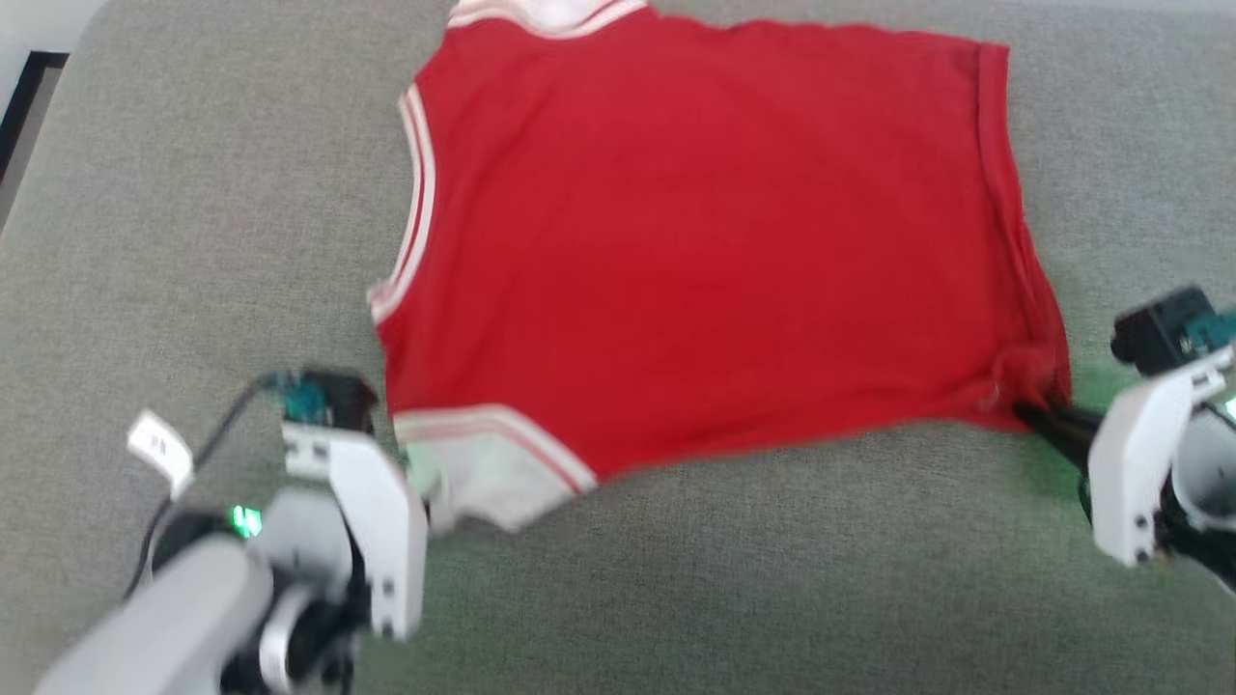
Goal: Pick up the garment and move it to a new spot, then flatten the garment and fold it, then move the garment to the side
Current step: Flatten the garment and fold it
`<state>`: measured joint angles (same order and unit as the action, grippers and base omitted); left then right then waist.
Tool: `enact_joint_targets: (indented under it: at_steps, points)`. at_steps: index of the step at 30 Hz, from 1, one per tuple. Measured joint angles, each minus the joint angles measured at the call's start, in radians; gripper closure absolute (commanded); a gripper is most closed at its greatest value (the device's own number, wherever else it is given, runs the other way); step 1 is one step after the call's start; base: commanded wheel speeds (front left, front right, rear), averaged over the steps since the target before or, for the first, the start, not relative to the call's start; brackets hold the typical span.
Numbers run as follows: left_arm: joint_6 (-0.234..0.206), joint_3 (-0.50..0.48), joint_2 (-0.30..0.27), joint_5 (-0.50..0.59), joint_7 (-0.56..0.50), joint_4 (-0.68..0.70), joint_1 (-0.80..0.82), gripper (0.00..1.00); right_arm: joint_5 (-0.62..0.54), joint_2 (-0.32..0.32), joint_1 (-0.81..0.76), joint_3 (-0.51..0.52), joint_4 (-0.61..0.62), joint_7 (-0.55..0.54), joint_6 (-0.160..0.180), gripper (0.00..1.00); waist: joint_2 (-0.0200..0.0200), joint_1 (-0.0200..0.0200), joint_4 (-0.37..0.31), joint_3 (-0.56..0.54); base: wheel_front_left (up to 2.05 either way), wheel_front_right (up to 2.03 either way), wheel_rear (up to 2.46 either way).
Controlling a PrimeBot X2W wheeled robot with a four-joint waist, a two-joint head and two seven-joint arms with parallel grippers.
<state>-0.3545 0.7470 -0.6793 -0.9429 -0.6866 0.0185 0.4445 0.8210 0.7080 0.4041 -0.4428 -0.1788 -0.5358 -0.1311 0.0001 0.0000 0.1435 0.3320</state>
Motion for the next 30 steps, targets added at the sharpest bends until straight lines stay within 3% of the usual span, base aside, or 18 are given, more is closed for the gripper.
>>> enact_joint_targets:
  at_steps: [6, 13, 23, 27, 30]
  points:
    - [-0.108, 0.020, -0.063, -0.029, -0.052, 0.184, -0.144, 1.00, 0.015, 0.024, -0.166, 0.087, 0.138, -0.097, 0.000, 1.00, 0.0000, 0.0000, -0.003, 0.005, 0.00, 0.00, 0.00]
    - [-0.159, -0.024, -0.125, -0.021, -0.039, 0.270, -0.161, 1.00, -0.008, -0.029, -0.311, 0.223, 0.257, -0.138, 0.000, 1.00, 0.0000, 0.0000, -0.007, 0.007, 0.00, 0.00, 0.00]
    - [-0.125, -0.113, -0.211, 0.040, -0.026, 0.308, 0.003, 1.00, -0.092, -0.136, -0.294, 0.357, 0.425, -0.205, 0.000, 1.00, 0.0000, 0.0000, -0.023, 0.020, 0.00, 0.00, 0.00]
    - [-0.070, -0.132, -0.213, 0.083, -0.026, 0.264, 0.134, 1.00, -0.128, -0.165, -0.196, 0.386, 0.441, -0.219, 0.000, 1.00, 0.0000, 0.0000, -0.026, 0.040, 0.00, 0.00, 0.00]
    - [-0.016, -0.126, -0.173, 0.095, -0.027, 0.189, 0.233, 1.00, -0.149, -0.176, -0.114, 0.387, 0.415, -0.220, 0.000, 1.00, 0.0000, 0.0000, -0.024, 0.060, 0.00, 0.00, 0.00]
